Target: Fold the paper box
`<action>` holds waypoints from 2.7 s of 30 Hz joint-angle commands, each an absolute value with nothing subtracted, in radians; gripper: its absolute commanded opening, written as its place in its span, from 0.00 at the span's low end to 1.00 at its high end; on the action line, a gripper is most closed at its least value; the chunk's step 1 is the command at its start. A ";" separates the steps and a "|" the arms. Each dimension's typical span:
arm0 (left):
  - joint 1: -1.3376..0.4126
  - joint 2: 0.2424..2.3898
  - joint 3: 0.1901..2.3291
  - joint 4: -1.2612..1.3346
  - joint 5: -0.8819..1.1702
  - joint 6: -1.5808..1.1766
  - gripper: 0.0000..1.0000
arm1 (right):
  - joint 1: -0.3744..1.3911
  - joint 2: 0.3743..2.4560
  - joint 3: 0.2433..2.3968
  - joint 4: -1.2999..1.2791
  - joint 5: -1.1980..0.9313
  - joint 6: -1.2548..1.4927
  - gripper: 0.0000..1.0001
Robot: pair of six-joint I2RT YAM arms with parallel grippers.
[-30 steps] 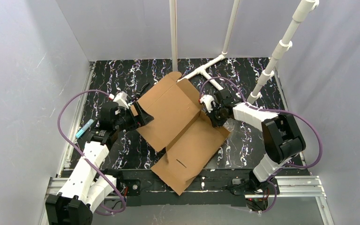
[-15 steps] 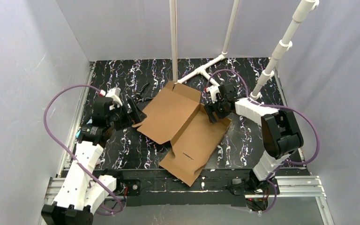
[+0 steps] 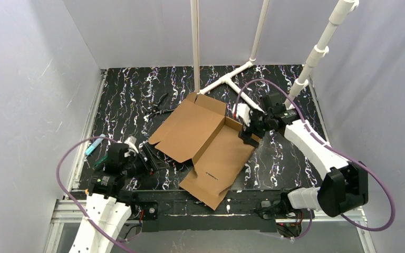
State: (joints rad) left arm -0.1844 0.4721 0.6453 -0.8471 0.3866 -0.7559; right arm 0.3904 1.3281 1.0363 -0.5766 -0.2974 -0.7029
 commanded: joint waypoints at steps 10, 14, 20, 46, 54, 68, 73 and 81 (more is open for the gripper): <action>-0.200 0.719 0.257 0.051 0.373 -1.211 0.90 | 0.424 1.280 1.019 -1.324 -0.667 -1.756 0.98; -0.212 0.868 0.335 0.057 0.321 -1.207 0.85 | 0.490 1.294 0.988 -1.303 -0.610 -1.808 0.98; -0.244 1.038 0.404 0.050 0.254 -1.241 0.53 | 0.631 1.370 0.943 -1.084 -0.531 -1.659 0.95; -0.390 0.749 0.534 0.052 0.151 -0.509 0.00 | 0.842 1.394 0.821 -0.583 -0.298 -1.156 0.01; -0.389 1.131 0.828 0.140 0.137 -0.144 0.00 | 0.841 1.616 0.976 -0.425 -0.047 -1.020 0.01; -0.255 1.027 0.989 -0.356 -0.009 -0.250 0.98 | 0.798 1.757 1.102 -0.506 -0.138 -0.939 0.34; -0.211 0.858 0.840 -0.555 0.124 -0.360 0.98 | 0.775 1.707 1.122 -0.590 -0.224 -0.930 0.66; -0.164 0.804 0.757 -0.613 0.118 -0.414 0.98 | 0.725 1.562 1.084 -0.614 -0.345 -0.945 0.94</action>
State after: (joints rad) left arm -0.1875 0.7757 0.7464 -0.5579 0.0727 -0.3683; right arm 0.7498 1.6466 1.0939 -0.5865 -0.2432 -0.9459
